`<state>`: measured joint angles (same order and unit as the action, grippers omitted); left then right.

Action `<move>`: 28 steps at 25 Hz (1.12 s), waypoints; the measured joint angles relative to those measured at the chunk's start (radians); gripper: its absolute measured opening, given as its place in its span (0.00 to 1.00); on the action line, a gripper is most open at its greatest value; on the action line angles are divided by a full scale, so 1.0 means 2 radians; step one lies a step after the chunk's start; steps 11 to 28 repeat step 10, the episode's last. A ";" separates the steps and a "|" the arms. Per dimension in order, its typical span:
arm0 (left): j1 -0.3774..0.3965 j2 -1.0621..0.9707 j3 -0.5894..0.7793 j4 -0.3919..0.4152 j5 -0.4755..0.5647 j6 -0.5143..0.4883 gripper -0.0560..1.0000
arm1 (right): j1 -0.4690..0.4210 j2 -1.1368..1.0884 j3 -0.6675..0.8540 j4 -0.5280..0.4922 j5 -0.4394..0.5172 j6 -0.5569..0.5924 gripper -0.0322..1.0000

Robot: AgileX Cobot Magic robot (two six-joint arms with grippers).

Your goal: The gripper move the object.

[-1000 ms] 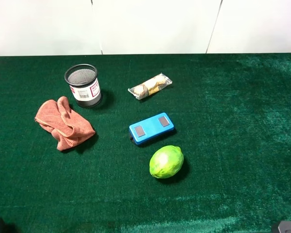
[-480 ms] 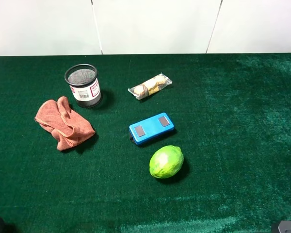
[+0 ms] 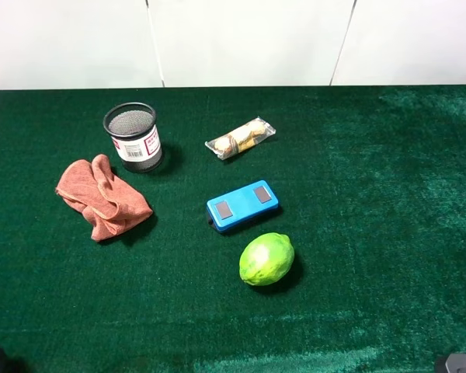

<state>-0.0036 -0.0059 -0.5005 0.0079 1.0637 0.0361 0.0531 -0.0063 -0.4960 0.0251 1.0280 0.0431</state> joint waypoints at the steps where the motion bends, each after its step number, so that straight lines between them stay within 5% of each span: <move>1: 0.000 0.000 0.000 0.000 0.000 0.000 0.96 | 0.000 0.000 0.000 0.000 0.000 0.000 0.70; 28: 0.000 0.000 0.000 0.000 0.000 0.000 0.96 | 0.000 0.000 0.000 0.000 0.000 0.000 0.70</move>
